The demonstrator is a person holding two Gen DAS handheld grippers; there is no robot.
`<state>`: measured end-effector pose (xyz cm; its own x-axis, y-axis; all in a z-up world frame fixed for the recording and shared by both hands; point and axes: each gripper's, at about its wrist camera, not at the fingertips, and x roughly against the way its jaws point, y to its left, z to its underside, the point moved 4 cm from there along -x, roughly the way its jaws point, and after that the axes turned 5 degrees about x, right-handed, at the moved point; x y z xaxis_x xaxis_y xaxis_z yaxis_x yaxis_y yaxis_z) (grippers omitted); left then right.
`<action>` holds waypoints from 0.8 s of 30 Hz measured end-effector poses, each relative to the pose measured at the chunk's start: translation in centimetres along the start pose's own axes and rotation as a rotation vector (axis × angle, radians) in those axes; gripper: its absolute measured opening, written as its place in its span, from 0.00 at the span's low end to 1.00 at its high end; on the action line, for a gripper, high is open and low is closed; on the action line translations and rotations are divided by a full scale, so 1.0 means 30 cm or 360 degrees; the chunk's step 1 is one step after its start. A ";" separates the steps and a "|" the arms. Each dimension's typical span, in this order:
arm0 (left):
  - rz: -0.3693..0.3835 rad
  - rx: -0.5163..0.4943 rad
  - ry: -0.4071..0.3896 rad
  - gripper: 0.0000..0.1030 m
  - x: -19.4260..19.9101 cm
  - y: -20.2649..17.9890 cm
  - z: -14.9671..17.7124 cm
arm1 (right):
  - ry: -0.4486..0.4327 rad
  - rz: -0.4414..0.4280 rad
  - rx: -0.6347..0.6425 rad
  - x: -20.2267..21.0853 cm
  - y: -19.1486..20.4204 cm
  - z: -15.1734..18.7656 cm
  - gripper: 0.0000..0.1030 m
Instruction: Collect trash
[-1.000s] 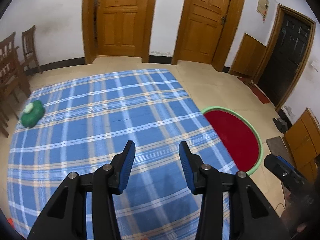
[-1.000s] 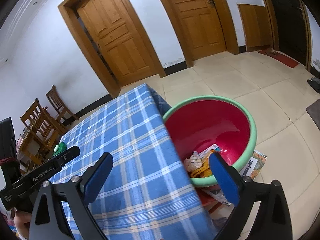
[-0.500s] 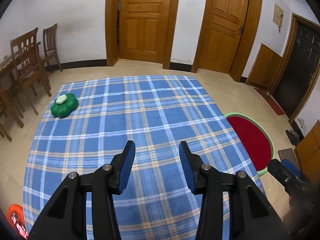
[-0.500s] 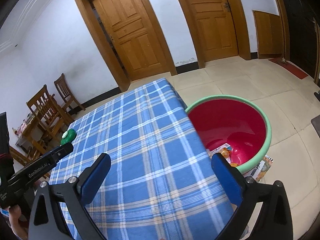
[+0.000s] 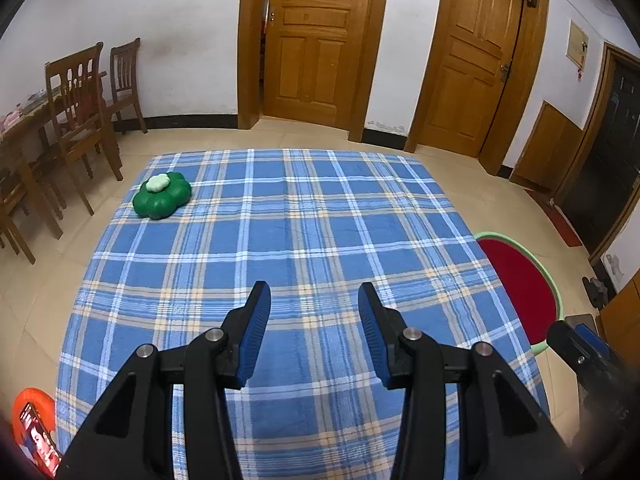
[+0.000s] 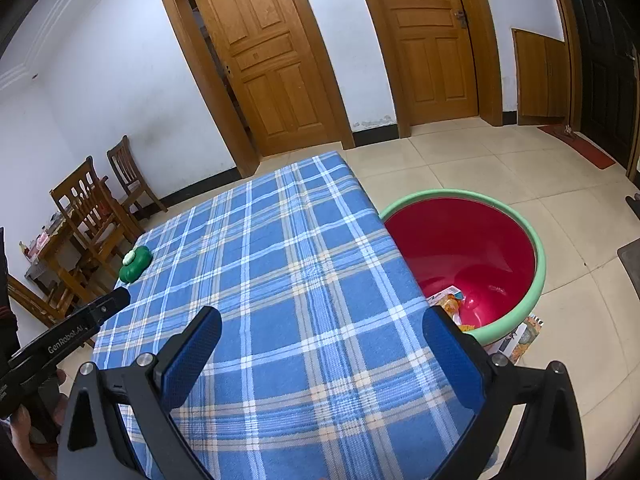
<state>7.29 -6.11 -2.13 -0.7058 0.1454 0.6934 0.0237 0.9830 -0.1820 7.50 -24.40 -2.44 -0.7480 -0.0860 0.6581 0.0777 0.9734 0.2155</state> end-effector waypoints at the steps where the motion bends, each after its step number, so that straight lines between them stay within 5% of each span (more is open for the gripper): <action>1: 0.0000 0.0003 -0.0002 0.44 0.002 0.002 -0.001 | 0.0001 -0.0001 -0.0001 -0.001 -0.001 -0.001 0.99; 24: -0.0023 0.0011 -0.0017 0.44 0.014 0.010 -0.009 | 0.0000 -0.0002 0.0000 0.001 -0.002 -0.001 0.99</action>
<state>7.20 -5.73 -1.71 -0.7134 0.1300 0.6886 0.0085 0.9842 -0.1769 7.49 -24.47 -2.42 -0.7481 -0.0874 0.6578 0.0764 0.9733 0.2163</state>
